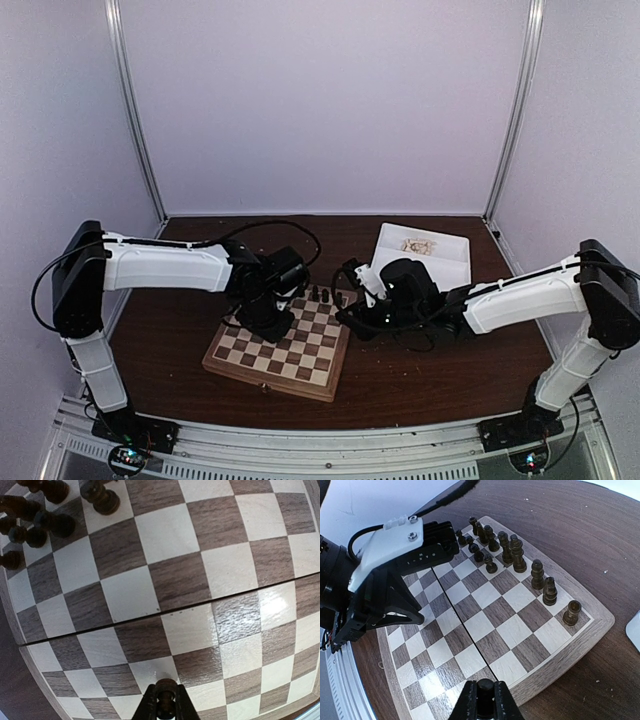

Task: Set up the chess pieces on the board
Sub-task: Pick up the chess piece from the chessboard, then place the chess piece on the chessboard.

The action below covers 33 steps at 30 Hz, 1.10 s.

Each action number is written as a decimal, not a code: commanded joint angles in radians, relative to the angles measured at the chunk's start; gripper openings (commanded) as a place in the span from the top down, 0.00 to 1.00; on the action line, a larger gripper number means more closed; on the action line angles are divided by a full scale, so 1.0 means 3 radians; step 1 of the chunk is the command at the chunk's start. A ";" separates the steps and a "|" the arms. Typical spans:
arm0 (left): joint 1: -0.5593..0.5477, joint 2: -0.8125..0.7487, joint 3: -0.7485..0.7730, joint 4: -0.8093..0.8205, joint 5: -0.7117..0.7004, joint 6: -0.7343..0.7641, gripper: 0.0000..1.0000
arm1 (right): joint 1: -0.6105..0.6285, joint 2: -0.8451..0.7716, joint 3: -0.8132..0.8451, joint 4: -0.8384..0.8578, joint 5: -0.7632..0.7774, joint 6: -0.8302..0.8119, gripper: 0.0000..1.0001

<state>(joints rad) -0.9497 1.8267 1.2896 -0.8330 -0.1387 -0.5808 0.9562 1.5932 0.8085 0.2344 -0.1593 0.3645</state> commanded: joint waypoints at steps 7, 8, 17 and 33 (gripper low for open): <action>0.0082 0.0089 0.0530 -0.0112 -0.0188 0.0238 0.96 | 0.0014 -0.0030 0.0000 -0.0025 0.0111 -0.0050 0.99; 0.0105 0.0126 0.0587 -0.0112 -0.0180 0.0262 0.97 | 0.0014 -0.0036 -0.0005 -0.0025 0.0116 -0.0049 0.99; 0.0289 0.0459 0.1119 -0.0088 -0.0131 0.0558 0.97 | 0.0014 -0.0197 -0.0068 -0.0064 0.0268 -0.0076 0.99; 0.0346 0.0927 0.1654 -0.0132 -0.0036 0.0841 0.97 | 0.0014 -0.0402 -0.0148 -0.0131 0.0509 -0.0123 0.99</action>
<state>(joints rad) -0.8536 2.0716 1.7496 -0.8658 -0.1558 -0.3611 0.9562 1.5097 0.7773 0.2058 -0.0486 0.3397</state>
